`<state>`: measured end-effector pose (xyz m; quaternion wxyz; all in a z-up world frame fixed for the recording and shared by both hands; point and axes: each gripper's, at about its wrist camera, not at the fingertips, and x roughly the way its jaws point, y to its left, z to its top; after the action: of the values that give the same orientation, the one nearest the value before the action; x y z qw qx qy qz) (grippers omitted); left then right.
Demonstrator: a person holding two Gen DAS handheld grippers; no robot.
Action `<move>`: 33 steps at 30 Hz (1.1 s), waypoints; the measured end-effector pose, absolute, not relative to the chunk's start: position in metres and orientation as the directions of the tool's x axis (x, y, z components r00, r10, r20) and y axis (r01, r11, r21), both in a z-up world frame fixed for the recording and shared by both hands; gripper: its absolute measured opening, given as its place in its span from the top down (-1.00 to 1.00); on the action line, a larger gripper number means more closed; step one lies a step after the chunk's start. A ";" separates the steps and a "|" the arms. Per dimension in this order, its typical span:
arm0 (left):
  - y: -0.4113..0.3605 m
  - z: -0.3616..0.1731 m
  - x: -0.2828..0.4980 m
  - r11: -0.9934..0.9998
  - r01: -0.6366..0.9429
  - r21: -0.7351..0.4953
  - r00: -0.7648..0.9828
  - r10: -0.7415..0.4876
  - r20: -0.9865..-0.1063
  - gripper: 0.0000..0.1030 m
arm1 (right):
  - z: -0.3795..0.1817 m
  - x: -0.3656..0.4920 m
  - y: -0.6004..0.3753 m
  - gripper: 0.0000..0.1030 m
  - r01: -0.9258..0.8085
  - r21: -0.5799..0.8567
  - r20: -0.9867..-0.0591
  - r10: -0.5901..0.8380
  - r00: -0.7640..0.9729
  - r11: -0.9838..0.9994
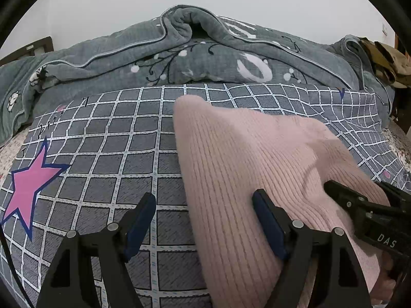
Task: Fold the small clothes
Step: 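Press and smooth the folded sweater with both open grippers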
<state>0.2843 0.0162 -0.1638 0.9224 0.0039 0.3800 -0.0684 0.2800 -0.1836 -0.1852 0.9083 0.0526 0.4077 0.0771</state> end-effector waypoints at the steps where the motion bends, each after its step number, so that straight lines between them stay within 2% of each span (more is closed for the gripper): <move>1: 0.016 -0.164 0.284 0.991 0.129 -0.045 0.702 -0.123 -0.702 -0.54 | -0.185 0.279 -0.182 -0.32 -0.097 0.146 -0.731 0.173 0.660 0.985; 17: 0.016 -0.164 0.284 0.991 0.127 -0.045 0.702 -0.122 -0.702 -0.55 | -0.180 0.274 -0.173 -0.32 -0.086 0.050 -0.716 0.095 0.691 0.995; 33: 0.016 -0.164 0.284 0.991 0.127 -0.041 0.705 -0.119 -0.699 -0.55 | -0.179 0.273 -0.173 -0.32 -0.083 0.045 -0.714 0.090 0.694 0.996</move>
<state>0.2841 0.0158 -0.1638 0.9233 0.0053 0.3781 -0.0668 0.2730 -0.1734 -0.1790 0.9204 0.0046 0.3880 0.0472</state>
